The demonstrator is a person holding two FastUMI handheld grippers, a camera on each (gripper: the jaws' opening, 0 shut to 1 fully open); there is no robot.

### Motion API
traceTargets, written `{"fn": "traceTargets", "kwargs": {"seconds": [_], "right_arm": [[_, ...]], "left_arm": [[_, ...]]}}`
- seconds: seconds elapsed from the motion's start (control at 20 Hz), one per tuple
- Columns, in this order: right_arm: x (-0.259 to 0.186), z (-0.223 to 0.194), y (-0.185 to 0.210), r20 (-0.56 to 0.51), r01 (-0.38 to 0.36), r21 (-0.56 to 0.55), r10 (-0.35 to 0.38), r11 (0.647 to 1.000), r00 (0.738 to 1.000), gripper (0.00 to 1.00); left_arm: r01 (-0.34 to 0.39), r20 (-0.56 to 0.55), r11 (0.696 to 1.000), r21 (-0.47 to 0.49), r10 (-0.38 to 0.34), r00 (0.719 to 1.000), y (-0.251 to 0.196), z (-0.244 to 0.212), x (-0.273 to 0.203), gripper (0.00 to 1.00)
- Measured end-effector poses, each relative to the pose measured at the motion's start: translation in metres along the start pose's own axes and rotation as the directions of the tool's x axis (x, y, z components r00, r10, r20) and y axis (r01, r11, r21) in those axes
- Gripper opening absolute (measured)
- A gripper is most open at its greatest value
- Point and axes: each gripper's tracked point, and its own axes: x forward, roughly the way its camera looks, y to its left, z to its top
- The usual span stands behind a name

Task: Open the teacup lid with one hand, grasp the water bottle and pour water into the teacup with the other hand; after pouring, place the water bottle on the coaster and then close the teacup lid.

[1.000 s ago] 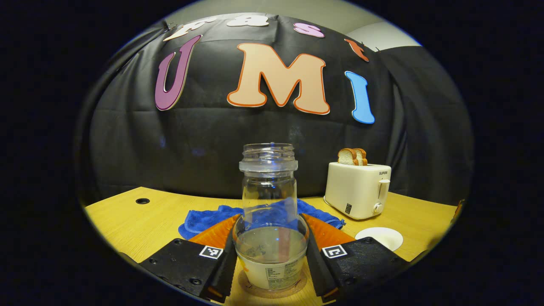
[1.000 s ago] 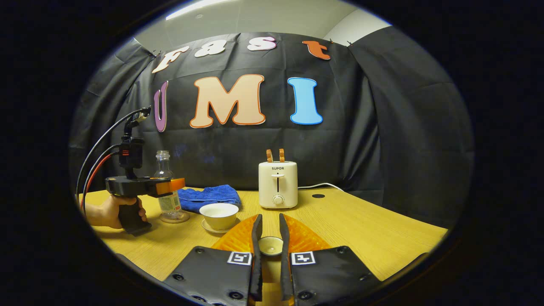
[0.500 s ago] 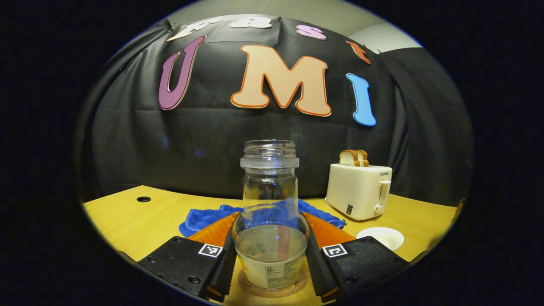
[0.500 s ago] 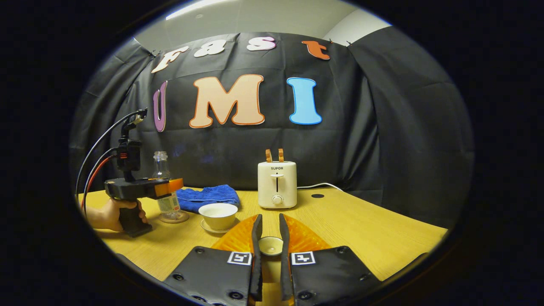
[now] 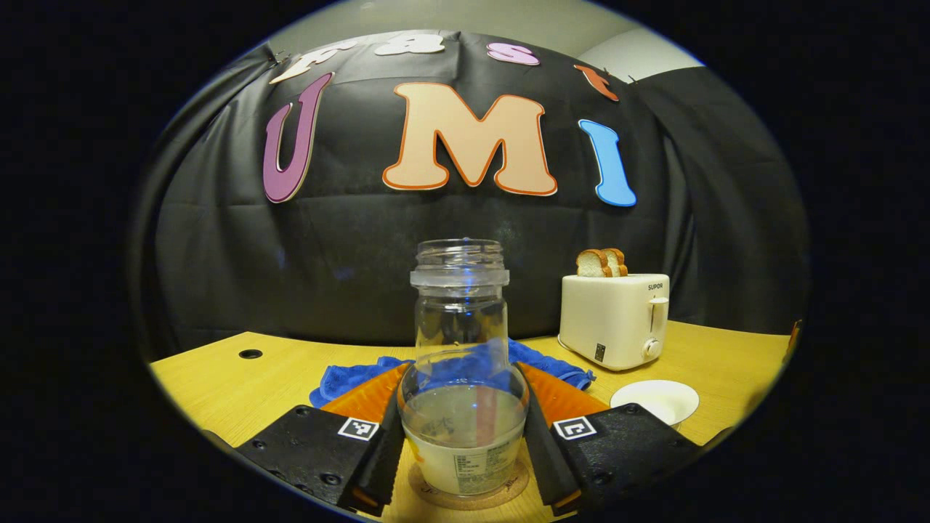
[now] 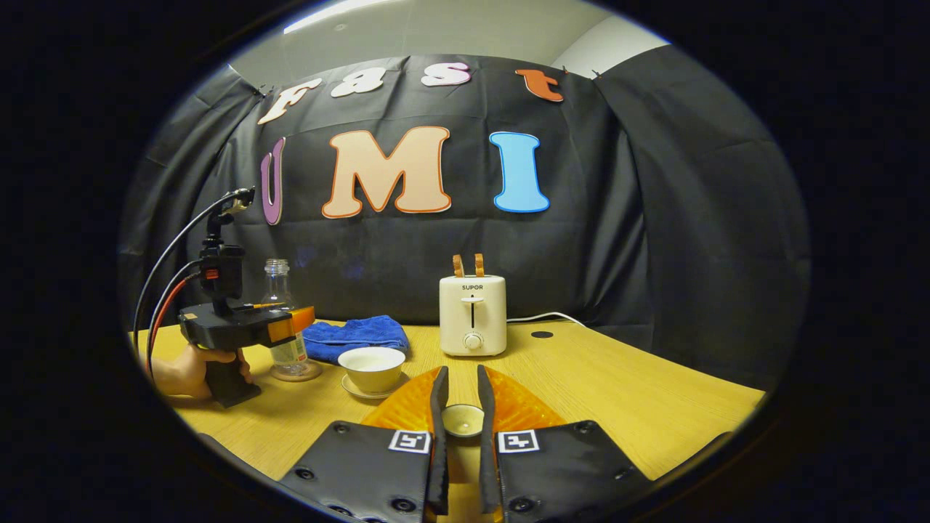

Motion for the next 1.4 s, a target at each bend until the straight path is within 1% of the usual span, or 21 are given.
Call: {"fn": "traceTargets", "kwargs": {"seconds": [0.05, 0.15, 0.25, 0.3, 0.45, 0.5, 0.6, 0.65, 0.7, 0.75, 0.85, 1.1, 1.4], "right_arm": [[0.001, -0.001, 0.0, 0.0, 0.0, 0.0, 0.0, 1.0, 1.0, 0.19], [0.0, 0.0, 0.0, 0.0, 0.002, -0.001, -0.002, 1.0, 1.0, 0.19], [0.0, 0.0, -0.001, 0.0, 0.004, -0.001, -0.004, 1.0, 1.0, 0.19], [-0.001, 0.0, -0.001, 0.0, 0.004, 0.0, -0.004, 1.0, 1.0, 0.19], [-0.001, 0.0, -0.001, 0.001, 0.004, 0.0, -0.004, 1.0, 1.0, 0.19], [-0.001, 0.0, -0.001, 0.001, 0.004, 0.0, -0.004, 1.0, 1.0, 0.19], [-0.001, 0.0, -0.001, 0.001, 0.004, 0.0, -0.004, 1.0, 1.0, 0.19], [-0.001, 0.0, -0.001, 0.001, 0.005, -0.001, -0.005, 1.0, 1.0, 0.19], [-0.001, 0.0, -0.001, 0.001, 0.005, -0.001, -0.005, 1.0, 1.0, 0.19], [-0.001, 0.0, -0.001, 0.001, 0.006, -0.001, -0.006, 1.0, 1.0, 0.19], [-0.001, 0.001, -0.002, 0.001, 0.008, -0.001, -0.008, 1.0, 1.0, 0.19], [-0.002, 0.001, -0.002, 0.001, 0.009, 0.0, -0.009, 1.0, 1.0, 0.19], [-0.001, 0.001, -0.002, 0.003, 0.012, 0.0, -0.012, 1.0, 1.0, 0.19]], "left_arm": [[0.006, -0.024, 1.0, 0.004, -0.006, 1.0, -0.001, -0.007, -0.003, 0.72], [0.017, -0.02, 1.0, -0.004, -0.017, 1.0, -0.004, -0.003, 0.0, 0.75], [0.019, -0.017, 1.0, -0.007, -0.019, 1.0, -0.003, -0.003, -0.001, 0.88], [0.019, -0.02, 1.0, -0.004, -0.019, 1.0, -0.003, -0.002, 0.0, 0.97], [0.019, -0.019, 1.0, -0.004, -0.019, 1.0, -0.003, -0.003, -0.001, 0.98], [0.019, -0.019, 1.0, -0.005, -0.019, 1.0, -0.003, -0.003, -0.002, 1.0], [0.013, -0.02, 1.0, -0.003, -0.013, 1.0, -0.002, -0.003, -0.002, 0.98], [0.009, -0.018, 1.0, -0.005, -0.009, 1.0, -0.001, -0.003, -0.002, 0.98], [0.009, -0.022, 1.0, -0.006, -0.009, 1.0, -0.001, -0.003, -0.002, 1.0], [0.006, -0.023, 1.0, -0.007, -0.006, 1.0, -0.001, -0.004, -0.003, 0.98], [-0.004, -0.02, 1.0, -0.004, 0.003, 1.0, 0.001, -0.003, -0.005, 0.98], [-0.013, -0.021, 1.0, -0.005, 0.013, 1.0, 0.003, -0.002, -0.015, 0.98], [-0.006, -0.021, 1.0, -0.004, 0.005, 1.0, 0.0, -0.002, -0.036, 0.98]]}}
